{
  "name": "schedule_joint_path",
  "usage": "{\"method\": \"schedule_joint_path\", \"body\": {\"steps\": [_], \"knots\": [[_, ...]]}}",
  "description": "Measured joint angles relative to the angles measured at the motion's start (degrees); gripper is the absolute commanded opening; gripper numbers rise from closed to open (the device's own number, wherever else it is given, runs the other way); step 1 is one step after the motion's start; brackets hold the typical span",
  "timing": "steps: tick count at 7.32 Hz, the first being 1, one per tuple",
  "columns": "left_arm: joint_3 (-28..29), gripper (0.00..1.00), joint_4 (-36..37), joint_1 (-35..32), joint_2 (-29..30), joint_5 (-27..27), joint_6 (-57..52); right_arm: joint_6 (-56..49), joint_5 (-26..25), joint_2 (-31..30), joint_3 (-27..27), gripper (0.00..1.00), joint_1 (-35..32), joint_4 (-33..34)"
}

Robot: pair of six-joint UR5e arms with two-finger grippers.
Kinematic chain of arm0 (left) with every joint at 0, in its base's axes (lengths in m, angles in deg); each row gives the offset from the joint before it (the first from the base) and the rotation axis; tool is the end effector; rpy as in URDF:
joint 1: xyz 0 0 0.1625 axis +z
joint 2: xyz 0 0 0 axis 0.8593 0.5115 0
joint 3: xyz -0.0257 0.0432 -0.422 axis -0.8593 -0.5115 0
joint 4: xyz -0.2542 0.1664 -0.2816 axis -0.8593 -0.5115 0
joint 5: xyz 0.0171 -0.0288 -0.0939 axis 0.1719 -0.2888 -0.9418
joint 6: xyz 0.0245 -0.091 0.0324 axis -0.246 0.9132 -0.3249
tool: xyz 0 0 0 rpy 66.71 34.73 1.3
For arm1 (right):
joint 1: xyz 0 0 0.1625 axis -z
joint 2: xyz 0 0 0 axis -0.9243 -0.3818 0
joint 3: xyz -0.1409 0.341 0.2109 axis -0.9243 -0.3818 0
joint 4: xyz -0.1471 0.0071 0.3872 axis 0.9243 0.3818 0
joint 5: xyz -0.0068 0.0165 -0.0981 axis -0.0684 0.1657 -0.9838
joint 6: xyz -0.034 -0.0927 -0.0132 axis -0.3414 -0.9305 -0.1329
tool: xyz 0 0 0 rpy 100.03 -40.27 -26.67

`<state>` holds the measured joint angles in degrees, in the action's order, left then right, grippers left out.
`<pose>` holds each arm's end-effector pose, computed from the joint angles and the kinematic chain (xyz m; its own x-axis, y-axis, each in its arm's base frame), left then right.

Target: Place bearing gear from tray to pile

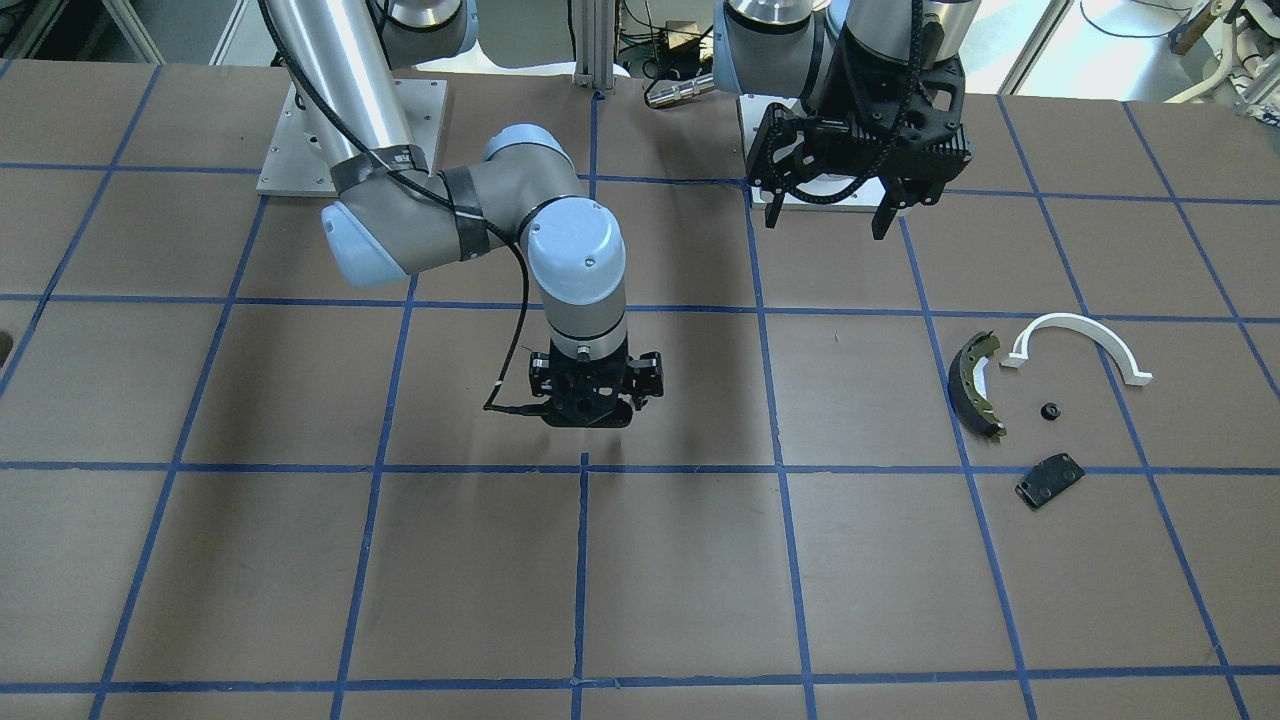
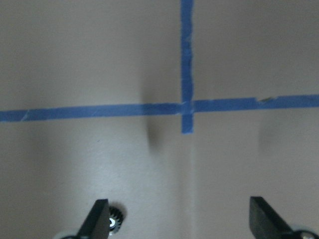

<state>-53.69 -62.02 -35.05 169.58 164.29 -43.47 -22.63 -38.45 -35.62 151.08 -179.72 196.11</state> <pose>-0.1698 -0.4605 0.5127 -0.9952 0.0970 0.0140 0.0957 0.9925 -0.0761 0.3561 -0.5040 0.2280 -0.9966 0.0500 -0.0653 0.0493 0.9987 0.0118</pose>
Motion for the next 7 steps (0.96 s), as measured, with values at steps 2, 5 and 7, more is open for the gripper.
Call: {"method": "schedule_joint_path", "body": {"steps": [2,5,7], "knots": [[0.1,1.0,-0.1,0.0,1.0,-0.5,0.4,-6.8,-0.8,-6.0,0.0,1.0,7.2,-8.0],[-4.0,1.0,4.5,-1.0,7.7,-0.6,2.9,-16.1,-1.2,-15.8,-0.1,1.0,17.2,-21.9],[-8.9,1.0,12.3,-3.8,13.0,-0.5,7.8,-24.1,-2.2,-21.1,-0.3,1.0,24.0,-28.9]]}}
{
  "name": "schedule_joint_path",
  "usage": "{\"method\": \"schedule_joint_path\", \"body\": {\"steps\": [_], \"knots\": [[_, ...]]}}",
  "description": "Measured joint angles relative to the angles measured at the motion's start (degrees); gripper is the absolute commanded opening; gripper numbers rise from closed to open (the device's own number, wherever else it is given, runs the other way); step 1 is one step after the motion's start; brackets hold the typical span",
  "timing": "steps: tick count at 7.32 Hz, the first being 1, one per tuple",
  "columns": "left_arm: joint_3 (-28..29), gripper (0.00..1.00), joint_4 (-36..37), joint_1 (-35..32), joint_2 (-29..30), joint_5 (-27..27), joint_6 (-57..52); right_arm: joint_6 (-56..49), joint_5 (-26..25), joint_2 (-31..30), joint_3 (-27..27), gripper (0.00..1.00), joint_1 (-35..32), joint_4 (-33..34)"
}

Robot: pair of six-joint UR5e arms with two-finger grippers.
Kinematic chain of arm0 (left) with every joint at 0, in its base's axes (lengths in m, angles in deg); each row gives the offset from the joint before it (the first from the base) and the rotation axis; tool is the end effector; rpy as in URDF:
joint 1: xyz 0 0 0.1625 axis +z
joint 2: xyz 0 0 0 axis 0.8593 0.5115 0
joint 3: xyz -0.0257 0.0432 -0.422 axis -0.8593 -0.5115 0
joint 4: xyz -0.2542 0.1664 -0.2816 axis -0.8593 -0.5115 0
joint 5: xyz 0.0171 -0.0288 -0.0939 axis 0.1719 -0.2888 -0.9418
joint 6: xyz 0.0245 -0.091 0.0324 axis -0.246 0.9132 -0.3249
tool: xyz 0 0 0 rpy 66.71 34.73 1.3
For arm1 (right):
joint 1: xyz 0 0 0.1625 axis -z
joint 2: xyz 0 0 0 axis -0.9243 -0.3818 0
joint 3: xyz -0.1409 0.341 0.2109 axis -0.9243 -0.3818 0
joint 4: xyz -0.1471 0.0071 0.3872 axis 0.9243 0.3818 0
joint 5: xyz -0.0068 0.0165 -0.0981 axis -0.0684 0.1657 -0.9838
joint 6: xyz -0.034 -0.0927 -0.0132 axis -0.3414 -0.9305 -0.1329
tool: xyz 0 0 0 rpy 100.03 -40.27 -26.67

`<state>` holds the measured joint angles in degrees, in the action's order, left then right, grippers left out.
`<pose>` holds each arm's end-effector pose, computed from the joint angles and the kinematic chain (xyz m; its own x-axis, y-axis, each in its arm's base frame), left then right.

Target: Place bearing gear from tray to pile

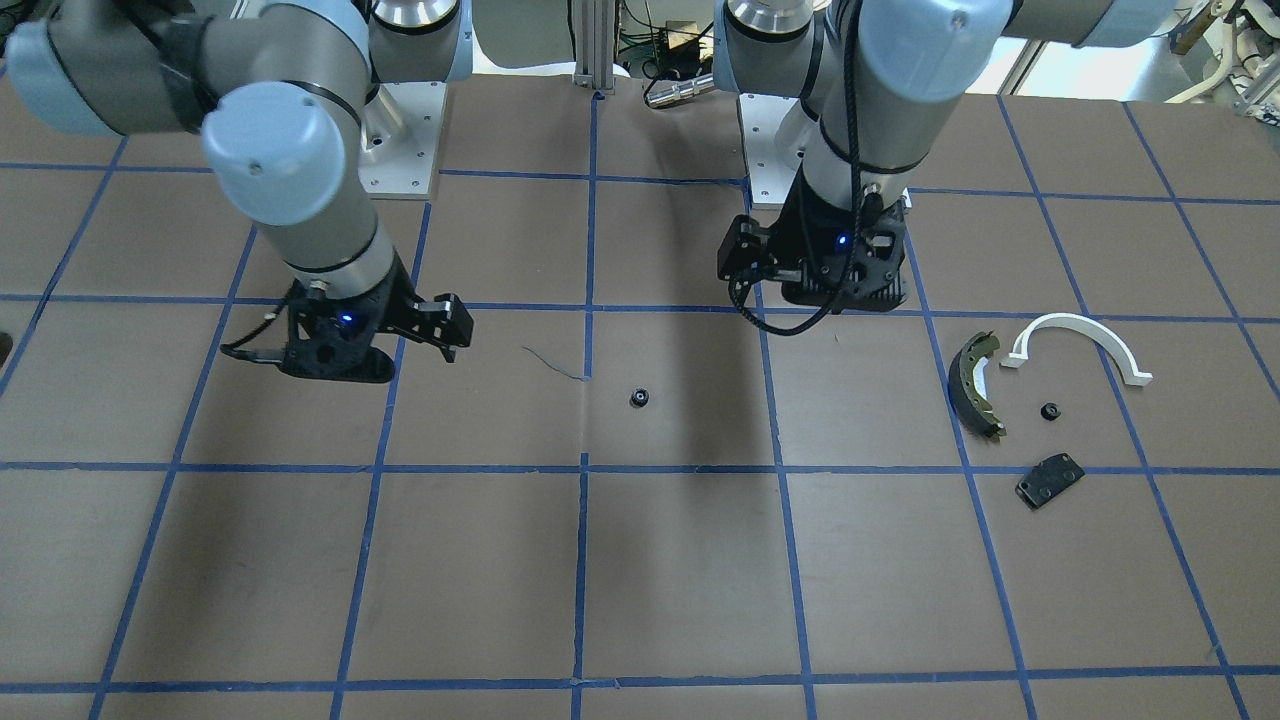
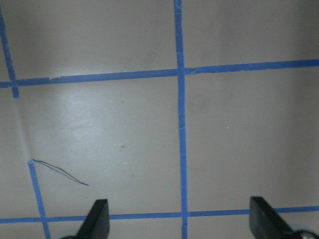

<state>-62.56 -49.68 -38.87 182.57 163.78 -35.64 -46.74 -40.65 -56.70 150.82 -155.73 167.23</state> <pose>-0.2091 -0.5053 0.3443 -0.9996 0.0243 0.0139 0.0255 0.9954 0.0924 0.1200 -0.4997 0.3859 -0.9984 0.0510 -0.0237 0.0479 0.9922 0.1148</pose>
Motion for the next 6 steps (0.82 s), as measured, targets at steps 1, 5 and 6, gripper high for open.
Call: {"method": "schedule_joint_path", "body": {"steps": [1,5,6], "knots": [[-3.3,1.0,4.6,-1.4,2.5,0.0,2.8,-2.3,-1.7,-2.5,-0.2,1.0,2.0,-2.1],[-13.1,1.0,21.6,-8.1,8.0,0.2,14.7,-3.5,-4.1,-5.6,-3.8,1.0,3.0,-3.7],[-13.3,1.0,23.8,-9.2,9.1,0.2,16.9,-3.5,-3.9,-5.4,-4.8,1.0,2.4,-3.9]]}}
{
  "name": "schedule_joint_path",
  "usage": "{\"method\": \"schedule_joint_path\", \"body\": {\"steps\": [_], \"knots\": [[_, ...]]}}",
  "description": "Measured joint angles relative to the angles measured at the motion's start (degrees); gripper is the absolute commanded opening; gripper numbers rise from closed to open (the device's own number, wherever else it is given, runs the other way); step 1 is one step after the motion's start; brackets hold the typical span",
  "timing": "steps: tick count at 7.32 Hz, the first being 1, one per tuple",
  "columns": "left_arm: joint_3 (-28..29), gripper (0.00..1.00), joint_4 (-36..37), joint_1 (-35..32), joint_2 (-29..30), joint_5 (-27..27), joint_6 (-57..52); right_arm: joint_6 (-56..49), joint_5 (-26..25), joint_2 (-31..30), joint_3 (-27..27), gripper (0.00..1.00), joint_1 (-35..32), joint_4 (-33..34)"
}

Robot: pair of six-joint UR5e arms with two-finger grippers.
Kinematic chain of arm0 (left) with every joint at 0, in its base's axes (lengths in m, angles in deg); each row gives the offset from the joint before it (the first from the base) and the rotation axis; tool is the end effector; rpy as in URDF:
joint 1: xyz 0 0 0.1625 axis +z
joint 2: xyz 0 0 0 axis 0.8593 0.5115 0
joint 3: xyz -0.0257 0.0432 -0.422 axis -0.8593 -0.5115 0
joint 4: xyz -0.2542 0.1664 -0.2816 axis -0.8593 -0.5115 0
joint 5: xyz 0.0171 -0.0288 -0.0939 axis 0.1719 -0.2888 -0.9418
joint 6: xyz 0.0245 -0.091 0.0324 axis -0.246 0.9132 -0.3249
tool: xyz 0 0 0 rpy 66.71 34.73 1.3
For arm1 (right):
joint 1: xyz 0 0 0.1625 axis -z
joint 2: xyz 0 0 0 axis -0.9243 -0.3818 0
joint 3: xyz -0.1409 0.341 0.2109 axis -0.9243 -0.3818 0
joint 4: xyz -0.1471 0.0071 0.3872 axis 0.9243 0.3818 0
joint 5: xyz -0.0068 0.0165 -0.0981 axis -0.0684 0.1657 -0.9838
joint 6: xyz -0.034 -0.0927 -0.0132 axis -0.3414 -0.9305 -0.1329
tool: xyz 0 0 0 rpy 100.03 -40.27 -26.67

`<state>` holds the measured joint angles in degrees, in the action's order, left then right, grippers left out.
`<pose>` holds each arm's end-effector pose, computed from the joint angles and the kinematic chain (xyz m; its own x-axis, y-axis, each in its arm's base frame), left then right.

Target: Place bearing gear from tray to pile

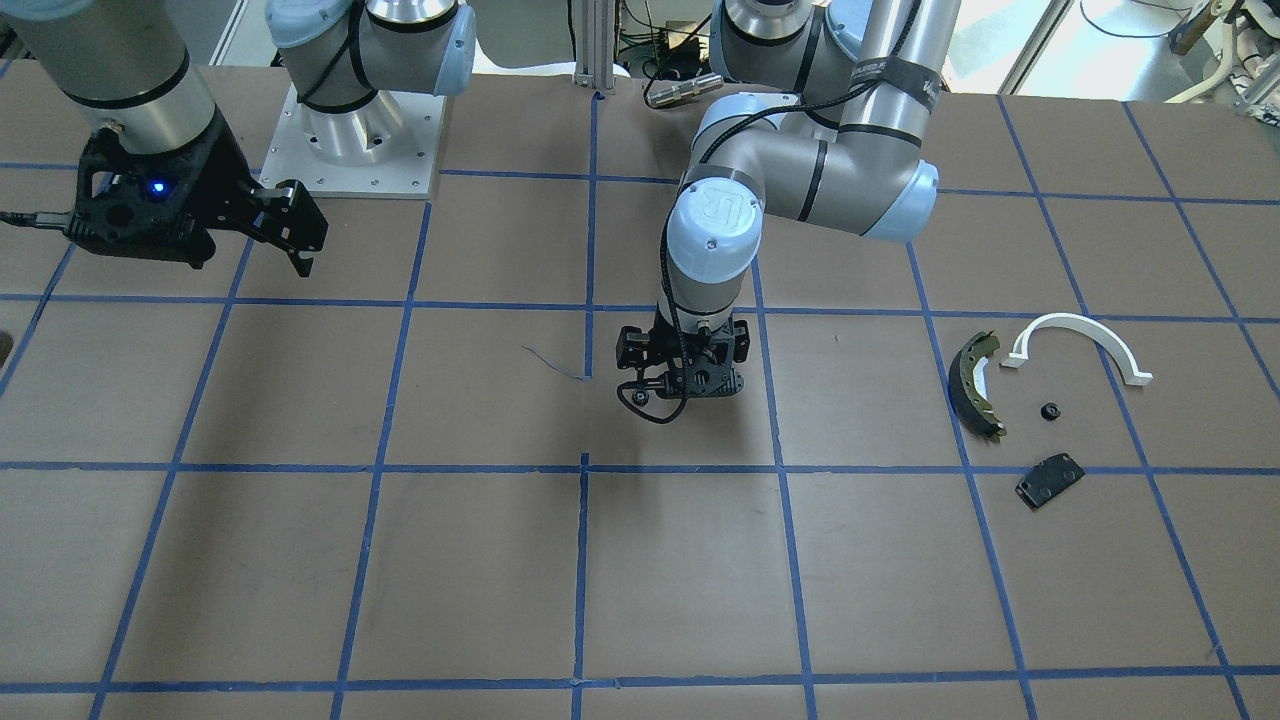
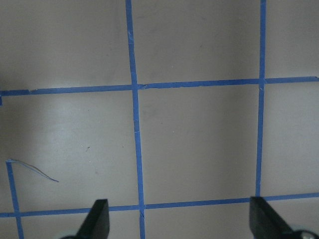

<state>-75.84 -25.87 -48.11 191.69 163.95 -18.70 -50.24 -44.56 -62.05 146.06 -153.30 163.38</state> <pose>-0.2846 -0.4567 0.1990 -0.9941 -0.1086 -0.0065 -0.1088 0.9917 0.0688 0.0933 -0.4857 0.4652 -0.9987 0.0292 0.0422 0.0295 0.9995 0.0073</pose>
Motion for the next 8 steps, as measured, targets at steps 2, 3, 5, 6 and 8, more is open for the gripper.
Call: {"method": "schedule_joint_path", "body": {"steps": [2,3,5,6,8], "knots": [[0.0,1.0,3.8,-0.7,2.1,0.1,1.4,2.0,0.1,0.6,-0.4,1.0,-2.8,-0.1],[0.0,1.0,5.0,-0.7,2.9,0.2,1.5,3.6,0.1,0.7,-0.2,1.0,-3.6,-0.2],[0.0,0.34,6.8,-0.8,4.3,0.3,1.4,4.6,-0.1,0.6,0.0,1.0,-4.0,-0.3],[0.0,0.12,7.2,-0.9,4.8,0.5,1.3,4.7,-0.2,0.5,0.0,1.0,-4.0,-0.3],[0.0,0.06,7.4,-1.1,5.2,0.6,1.4,4.9,-0.2,0.4,0.1,1.0,-4.1,-0.9]]}}
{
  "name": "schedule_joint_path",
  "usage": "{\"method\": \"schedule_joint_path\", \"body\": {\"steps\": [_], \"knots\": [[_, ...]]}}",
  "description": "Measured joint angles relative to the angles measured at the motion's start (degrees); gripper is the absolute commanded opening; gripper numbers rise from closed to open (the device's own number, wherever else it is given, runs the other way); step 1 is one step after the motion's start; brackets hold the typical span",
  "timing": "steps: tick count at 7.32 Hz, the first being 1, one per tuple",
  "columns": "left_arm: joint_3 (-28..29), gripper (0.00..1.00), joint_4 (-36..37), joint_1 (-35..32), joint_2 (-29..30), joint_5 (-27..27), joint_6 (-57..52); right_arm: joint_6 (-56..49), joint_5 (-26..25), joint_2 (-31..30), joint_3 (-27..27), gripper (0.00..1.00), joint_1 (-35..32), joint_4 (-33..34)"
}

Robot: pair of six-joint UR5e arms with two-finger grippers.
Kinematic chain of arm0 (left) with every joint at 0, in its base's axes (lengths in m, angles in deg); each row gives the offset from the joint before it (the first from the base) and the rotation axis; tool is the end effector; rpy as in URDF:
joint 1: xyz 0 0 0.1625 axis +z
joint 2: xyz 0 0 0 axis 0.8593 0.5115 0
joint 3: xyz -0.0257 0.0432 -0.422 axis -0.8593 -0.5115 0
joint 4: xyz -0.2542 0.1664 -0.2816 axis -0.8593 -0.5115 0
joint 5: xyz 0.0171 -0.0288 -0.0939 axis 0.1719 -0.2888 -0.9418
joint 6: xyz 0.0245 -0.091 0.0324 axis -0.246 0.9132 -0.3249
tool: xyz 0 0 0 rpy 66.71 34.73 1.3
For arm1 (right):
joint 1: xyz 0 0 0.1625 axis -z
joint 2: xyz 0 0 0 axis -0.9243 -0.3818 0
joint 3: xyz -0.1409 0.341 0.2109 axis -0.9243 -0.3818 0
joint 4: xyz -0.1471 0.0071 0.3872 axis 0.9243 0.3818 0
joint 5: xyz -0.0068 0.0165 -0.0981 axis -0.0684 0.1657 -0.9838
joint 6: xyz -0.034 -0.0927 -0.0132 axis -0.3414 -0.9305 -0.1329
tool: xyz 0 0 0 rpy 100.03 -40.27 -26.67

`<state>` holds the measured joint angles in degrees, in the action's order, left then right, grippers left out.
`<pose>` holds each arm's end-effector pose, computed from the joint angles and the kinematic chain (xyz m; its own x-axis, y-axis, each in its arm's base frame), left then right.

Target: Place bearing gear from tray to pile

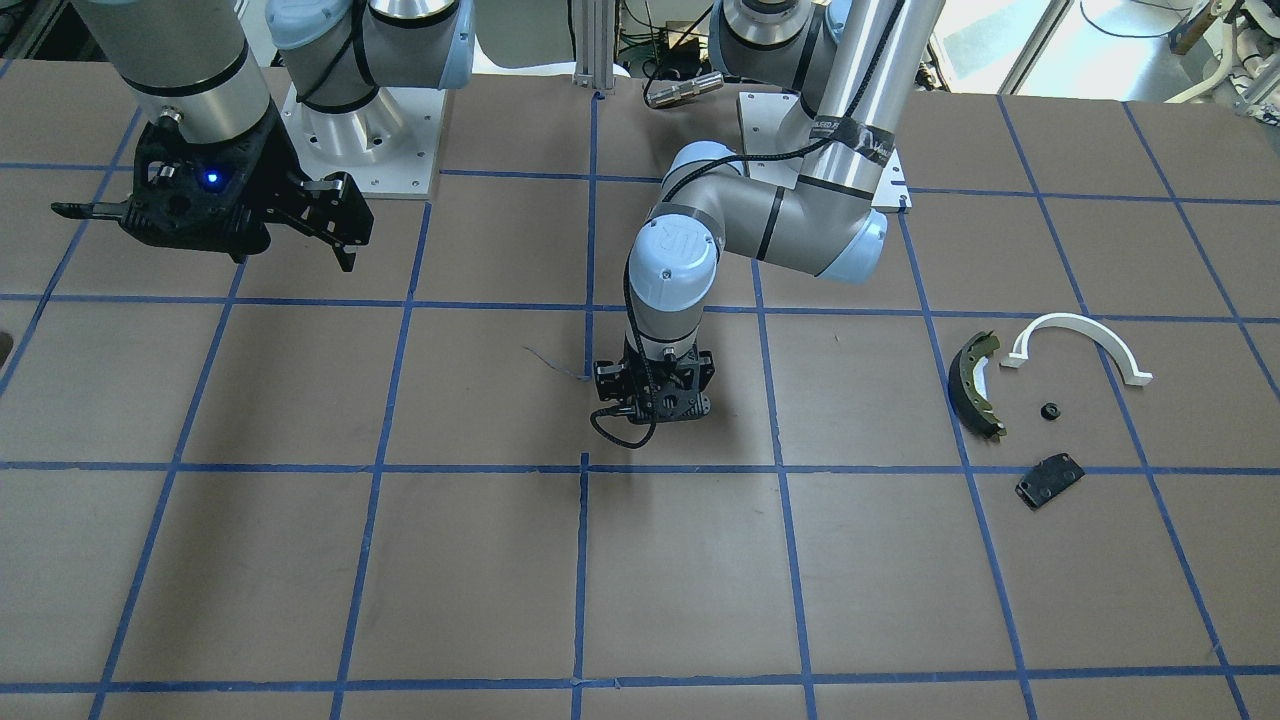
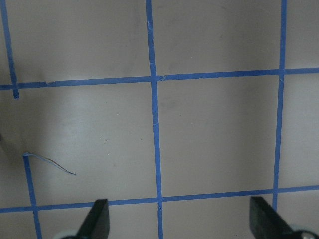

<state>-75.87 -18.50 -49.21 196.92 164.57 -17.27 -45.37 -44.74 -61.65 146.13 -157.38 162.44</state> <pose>-0.2970 -0.4656 0.1627 -0.9935 -0.1140 -0.0024 -0.1140 0.9930 0.0307 0.1273 -0.4781 0.4597 -0.9980 0.0419 0.0468 0.0432 0.9987 0.0281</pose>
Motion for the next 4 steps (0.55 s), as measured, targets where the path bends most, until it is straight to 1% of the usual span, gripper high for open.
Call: {"method": "schedule_joint_path", "body": {"steps": [2,3,4], "knots": [[0.0,0.05,-0.2,-0.7,-0.2,0.1,0.2,0.0,0.1,0.0,0.0,1.0,0.0,-0.3],[-0.1,0.0,-0.4,-0.9,-0.4,0.1,0.2,0.0,0.0,0.0,0.0,1.0,0.0,-0.3],[-0.1,0.0,-0.5,-1.0,-0.7,0.1,0.1,0.1,-0.1,0.0,0.1,1.0,0.0,-0.4]]}}
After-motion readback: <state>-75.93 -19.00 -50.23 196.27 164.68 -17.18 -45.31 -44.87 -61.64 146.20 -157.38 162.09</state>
